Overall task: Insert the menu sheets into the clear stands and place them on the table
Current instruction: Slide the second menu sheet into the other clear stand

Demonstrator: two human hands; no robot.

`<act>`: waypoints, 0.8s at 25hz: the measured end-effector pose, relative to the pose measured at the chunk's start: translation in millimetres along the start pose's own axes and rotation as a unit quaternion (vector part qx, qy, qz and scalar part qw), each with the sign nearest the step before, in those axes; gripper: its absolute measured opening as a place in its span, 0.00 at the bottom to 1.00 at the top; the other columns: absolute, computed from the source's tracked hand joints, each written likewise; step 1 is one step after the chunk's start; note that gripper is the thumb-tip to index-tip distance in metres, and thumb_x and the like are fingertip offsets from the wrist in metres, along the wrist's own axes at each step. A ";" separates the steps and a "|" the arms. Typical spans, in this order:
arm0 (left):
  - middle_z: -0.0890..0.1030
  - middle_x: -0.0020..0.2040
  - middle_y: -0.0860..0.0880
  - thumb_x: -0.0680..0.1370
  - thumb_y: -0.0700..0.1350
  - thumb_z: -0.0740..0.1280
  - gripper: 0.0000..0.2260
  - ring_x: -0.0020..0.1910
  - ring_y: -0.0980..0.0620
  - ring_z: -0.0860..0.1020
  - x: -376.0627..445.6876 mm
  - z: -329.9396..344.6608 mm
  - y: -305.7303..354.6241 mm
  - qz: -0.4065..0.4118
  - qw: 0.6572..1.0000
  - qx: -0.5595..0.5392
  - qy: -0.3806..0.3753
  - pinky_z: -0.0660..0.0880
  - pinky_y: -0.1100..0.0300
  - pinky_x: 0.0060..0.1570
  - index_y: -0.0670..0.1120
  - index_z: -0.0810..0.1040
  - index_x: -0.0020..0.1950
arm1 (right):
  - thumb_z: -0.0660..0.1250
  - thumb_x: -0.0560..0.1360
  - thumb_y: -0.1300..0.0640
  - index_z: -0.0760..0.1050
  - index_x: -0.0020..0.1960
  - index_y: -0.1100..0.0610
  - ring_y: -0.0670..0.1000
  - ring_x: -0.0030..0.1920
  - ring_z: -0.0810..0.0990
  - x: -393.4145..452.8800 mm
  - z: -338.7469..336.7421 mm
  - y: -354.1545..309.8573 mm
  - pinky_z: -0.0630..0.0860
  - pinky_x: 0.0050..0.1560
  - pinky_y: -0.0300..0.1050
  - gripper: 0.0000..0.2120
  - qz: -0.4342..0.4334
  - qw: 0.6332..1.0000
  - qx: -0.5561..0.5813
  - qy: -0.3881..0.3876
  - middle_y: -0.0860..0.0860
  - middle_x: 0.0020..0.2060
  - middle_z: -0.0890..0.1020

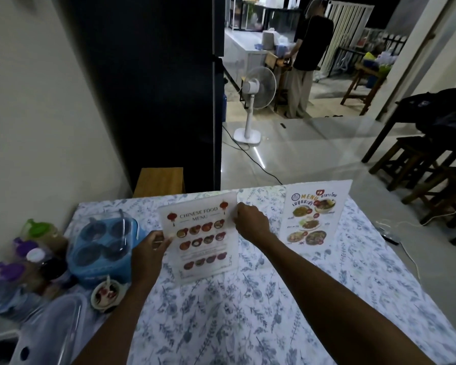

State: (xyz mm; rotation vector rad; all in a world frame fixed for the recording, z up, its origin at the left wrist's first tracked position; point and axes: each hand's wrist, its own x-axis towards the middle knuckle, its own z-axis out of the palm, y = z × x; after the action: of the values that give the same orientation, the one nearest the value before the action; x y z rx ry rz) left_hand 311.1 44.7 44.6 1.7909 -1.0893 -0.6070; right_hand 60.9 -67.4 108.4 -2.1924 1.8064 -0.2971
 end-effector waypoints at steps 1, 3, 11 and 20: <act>0.85 0.42 0.53 0.75 0.52 0.73 0.06 0.42 0.56 0.83 -0.3 0.9 0.7 0.003 1.000 0.008 0.003 0.82 0.50 0.42 0.50 0.81 0.46 | 0.64 0.77 0.56 0.73 0.55 0.59 0.56 0.43 0.80 0.6 0.1 -0.3 0.71 0.38 0.48 0.09 0.003 1.000 -0.006 0.000 0.55 0.46 0.81; 0.85 0.42 0.53 0.75 0.52 0.73 0.07 0.41 0.56 0.83 -2.6 1.7 5.1 0.004 1.000 0.029 0.011 0.81 0.53 0.40 0.49 0.81 0.46 | 0.63 0.77 0.57 0.73 0.54 0.58 0.55 0.41 0.78 0.1 1.5 -0.8 0.72 0.38 0.48 0.08 0.011 1.000 -0.012 -0.004 0.55 0.45 0.80; 0.81 0.45 0.51 0.77 0.57 0.68 0.12 0.45 0.46 0.80 -12.6 2.3 11.7 -0.030 0.988 0.153 -0.012 0.75 0.53 0.43 0.49 0.74 0.49 | 0.59 0.78 0.53 0.76 0.53 0.59 0.57 0.42 0.77 -24.0 8.5 23.3 0.75 0.44 0.49 0.12 0.044 0.998 0.014 -0.046 0.57 0.49 0.82; 0.77 0.59 0.41 0.77 0.55 0.68 0.20 0.56 0.39 0.78 -87.8 19.6 37.1 -0.042 0.974 0.215 0.050 0.77 0.44 0.50 0.44 0.71 0.62 | 0.64 0.74 0.49 0.77 0.56 0.53 0.58 0.51 0.82 -92.2 -27.0 108.8 0.79 0.51 0.50 0.13 0.055 0.996 0.049 -0.041 0.55 0.54 0.82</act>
State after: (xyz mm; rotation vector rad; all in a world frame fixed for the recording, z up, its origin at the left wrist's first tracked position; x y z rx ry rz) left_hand 237.9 105.7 64.4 2.2227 -1.1404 -0.3392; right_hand -66.4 1.6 98.1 -2.0007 1.8214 -0.2631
